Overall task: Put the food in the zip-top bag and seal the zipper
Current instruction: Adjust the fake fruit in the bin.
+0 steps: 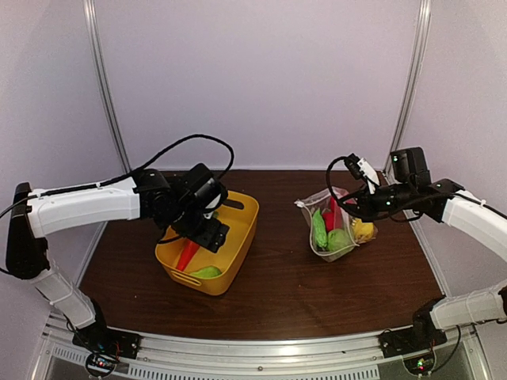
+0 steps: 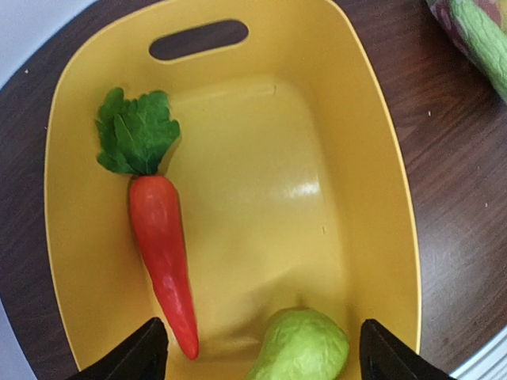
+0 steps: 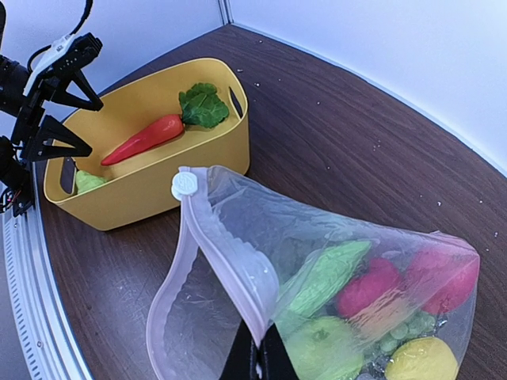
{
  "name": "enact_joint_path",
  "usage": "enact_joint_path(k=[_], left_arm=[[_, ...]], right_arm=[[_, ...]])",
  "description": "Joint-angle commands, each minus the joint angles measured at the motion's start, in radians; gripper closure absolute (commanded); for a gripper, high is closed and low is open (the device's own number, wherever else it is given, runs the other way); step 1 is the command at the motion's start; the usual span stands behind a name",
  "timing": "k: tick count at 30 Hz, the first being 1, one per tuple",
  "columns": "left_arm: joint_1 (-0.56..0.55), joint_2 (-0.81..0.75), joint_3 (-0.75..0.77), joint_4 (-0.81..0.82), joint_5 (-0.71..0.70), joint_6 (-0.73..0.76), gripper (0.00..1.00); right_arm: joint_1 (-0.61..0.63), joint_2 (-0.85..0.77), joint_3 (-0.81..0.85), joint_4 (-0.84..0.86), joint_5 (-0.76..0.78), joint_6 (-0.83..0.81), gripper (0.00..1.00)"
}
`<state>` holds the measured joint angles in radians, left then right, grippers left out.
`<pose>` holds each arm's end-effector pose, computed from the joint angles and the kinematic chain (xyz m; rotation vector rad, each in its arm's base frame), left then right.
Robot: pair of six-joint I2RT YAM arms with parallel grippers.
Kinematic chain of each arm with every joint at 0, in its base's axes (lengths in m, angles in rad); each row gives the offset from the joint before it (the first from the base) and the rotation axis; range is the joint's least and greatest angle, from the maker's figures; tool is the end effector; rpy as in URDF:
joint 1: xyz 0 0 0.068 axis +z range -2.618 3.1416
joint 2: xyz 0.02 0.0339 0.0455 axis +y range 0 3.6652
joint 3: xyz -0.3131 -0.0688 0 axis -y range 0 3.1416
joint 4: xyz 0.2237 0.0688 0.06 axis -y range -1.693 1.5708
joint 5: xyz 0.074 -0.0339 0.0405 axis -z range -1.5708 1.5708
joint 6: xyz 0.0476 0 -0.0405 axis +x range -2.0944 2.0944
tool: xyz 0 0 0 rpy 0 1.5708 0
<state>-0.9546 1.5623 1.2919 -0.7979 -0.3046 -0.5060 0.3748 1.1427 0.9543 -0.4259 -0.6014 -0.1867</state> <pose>0.1888 -0.2418 0.3200 0.4721 2.5238 -0.1459 0.1889 0.1032 0.3501 -0.9202 1.9539 0.7621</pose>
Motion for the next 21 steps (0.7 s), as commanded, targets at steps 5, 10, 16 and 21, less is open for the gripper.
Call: enact_joint_path(k=[5,10,16,21], left_arm=[[0.033,0.019,0.003,-0.137,0.178,0.075,0.13],[0.046,0.058,-0.040,-0.089,0.226,0.112,0.12],[0.057,0.135,-0.049,-0.067,0.275,0.163,0.10],[0.060,0.191,-0.043,-0.084,0.282,0.179,0.10]], right_arm=[[-0.008,0.000,-0.008,0.022,-0.002,-0.007,1.00],[-0.009,0.014,-0.011,0.022,-0.003,-0.006,1.00],[-0.013,0.022,-0.014,0.022,0.004,-0.009,1.00],[-0.014,0.026,-0.009,0.016,0.002,-0.009,1.00]])
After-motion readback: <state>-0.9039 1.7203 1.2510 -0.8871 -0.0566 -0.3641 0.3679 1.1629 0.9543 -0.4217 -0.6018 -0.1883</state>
